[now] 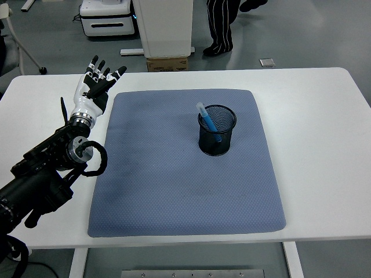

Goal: Left hand places marker in pen holder

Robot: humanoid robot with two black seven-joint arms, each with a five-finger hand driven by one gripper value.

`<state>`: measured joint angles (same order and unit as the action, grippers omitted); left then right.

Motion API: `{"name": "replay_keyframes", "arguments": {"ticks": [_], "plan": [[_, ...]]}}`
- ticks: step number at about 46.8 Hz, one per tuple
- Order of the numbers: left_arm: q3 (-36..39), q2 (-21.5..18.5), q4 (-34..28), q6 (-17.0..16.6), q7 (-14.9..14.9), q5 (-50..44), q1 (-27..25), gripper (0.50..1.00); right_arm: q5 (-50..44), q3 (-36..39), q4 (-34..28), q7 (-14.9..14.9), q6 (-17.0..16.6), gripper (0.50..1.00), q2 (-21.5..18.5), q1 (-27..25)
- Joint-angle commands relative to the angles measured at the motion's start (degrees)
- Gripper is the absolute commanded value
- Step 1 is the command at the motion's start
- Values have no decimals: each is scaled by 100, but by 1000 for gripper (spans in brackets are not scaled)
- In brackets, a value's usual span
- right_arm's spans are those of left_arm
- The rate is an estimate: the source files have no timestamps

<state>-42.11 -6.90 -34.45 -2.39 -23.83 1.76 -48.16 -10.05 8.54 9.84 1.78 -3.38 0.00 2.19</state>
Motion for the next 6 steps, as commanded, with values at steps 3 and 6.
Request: {"name": "replay_keyframes", "arguments": {"ticks": [3, 6], "plan": [[1, 75, 70, 36, 1, -79, 8, 1000, 3, -1, 0, -2, 4, 1000, 0, 0], [1, 75, 70, 71, 1, -88, 17, 1000, 3, 7, 0, 15, -5, 1000, 0, 0]]}}
